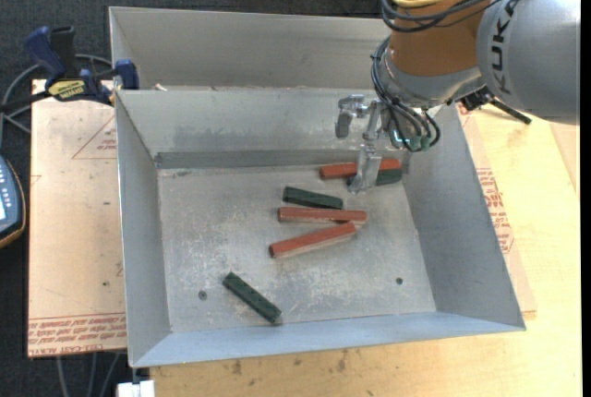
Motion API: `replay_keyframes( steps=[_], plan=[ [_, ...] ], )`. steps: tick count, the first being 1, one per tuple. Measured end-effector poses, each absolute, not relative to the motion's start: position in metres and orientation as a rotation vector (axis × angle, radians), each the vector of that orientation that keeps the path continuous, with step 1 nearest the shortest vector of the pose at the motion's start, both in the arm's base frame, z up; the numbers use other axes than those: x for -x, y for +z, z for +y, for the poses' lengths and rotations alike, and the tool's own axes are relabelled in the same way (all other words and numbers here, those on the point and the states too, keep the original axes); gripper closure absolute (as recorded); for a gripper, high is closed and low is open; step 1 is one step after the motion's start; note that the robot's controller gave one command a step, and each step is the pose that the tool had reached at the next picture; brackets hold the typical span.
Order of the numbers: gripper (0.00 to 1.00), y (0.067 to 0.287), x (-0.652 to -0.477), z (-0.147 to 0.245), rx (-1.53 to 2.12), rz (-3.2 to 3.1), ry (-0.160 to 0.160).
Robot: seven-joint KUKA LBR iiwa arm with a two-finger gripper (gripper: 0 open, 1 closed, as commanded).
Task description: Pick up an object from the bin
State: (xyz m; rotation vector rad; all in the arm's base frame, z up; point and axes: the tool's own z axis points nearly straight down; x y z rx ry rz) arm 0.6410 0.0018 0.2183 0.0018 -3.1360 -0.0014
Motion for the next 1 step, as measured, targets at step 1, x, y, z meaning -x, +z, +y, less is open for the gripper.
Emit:
replay_keyframes(
  steps=[1],
  plan=[
    [0.00,0.1151,-0.5678,0.0116,0.258,-3.122,-0.001]
  ],
)
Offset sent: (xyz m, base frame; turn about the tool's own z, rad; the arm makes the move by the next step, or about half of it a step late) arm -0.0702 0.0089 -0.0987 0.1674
